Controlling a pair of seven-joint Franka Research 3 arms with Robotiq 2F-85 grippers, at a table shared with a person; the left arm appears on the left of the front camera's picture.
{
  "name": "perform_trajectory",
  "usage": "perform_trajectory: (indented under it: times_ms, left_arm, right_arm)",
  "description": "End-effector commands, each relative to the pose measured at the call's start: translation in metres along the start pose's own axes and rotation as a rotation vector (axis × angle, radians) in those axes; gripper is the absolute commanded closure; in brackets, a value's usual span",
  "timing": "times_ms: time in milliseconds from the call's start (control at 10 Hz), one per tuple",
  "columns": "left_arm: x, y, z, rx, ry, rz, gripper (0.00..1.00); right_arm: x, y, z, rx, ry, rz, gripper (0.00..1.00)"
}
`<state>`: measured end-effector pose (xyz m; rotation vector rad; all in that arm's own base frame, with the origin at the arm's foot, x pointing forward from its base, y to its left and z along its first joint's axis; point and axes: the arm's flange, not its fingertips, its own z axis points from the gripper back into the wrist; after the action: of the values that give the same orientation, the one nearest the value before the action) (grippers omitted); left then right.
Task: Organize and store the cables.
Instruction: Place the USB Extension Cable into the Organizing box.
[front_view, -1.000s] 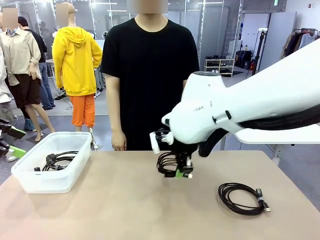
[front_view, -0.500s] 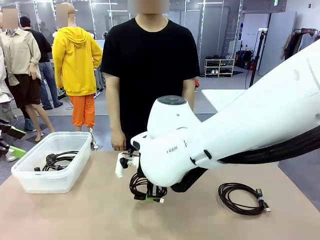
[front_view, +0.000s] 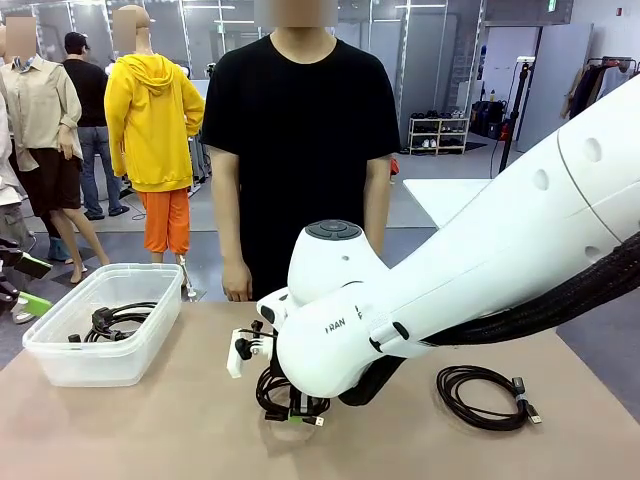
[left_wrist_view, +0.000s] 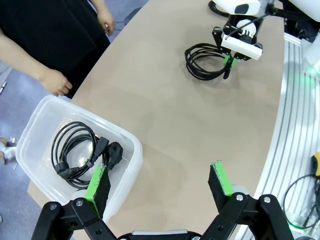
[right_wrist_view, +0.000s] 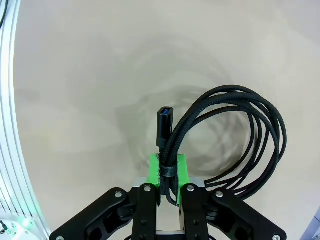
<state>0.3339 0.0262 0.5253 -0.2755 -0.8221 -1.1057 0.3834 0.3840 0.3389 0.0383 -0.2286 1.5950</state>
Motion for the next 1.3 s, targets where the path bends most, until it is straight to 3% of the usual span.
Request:
perform_trajectory:
  times_ms: [0, 100, 200, 300, 400, 600, 700, 800, 1200]
  left_arm:
    - [0.001, -0.003, 0.000, -0.003, 0.013, 0.016, 0.00]
    - [0.001, -0.003, 0.000, -0.003, 0.013, 0.016, 0.00]
    - [0.001, -0.003, 0.000, -0.003, 0.013, 0.016, 0.00]
    - [0.001, -0.003, 0.000, -0.003, 0.013, 0.016, 0.00]
    - [0.001, -0.003, 0.000, -0.003, 0.013, 0.016, 0.00]
    - [0.001, -0.003, 0.000, -0.003, 0.013, 0.016, 0.00]
    - [0.001, -0.003, 0.000, -0.003, 0.013, 0.016, 0.00]
    - [0.001, -0.003, 0.000, -0.003, 0.013, 0.016, 0.00]
    - [0.001, -0.003, 0.000, -0.003, 0.013, 0.016, 0.00]
  right_arm:
    - [0.002, 0.001, 0.004, -0.013, -0.025, -0.034, 0.55]
    - [-0.002, 0.000, 0.009, -0.013, -0.037, -0.042, 0.50]
    - [-0.004, 0.000, 0.011, -0.014, -0.038, -0.048, 0.21]
    - [-0.007, 0.001, 0.014, -0.013, -0.046, -0.053, 0.15]
    - [-0.012, 0.001, 0.018, -0.011, -0.062, -0.062, 0.00]
    - [-0.038, -0.002, 0.041, -0.019, -0.129, -0.095, 0.00]
    - [-0.060, -0.007, 0.056, -0.009, -0.180, -0.132, 0.07]
    - [-0.088, -0.012, 0.078, -0.016, -0.244, -0.166, 0.00]
    - [-0.208, 0.001, 0.133, -0.001, -0.412, -0.225, 0.00]
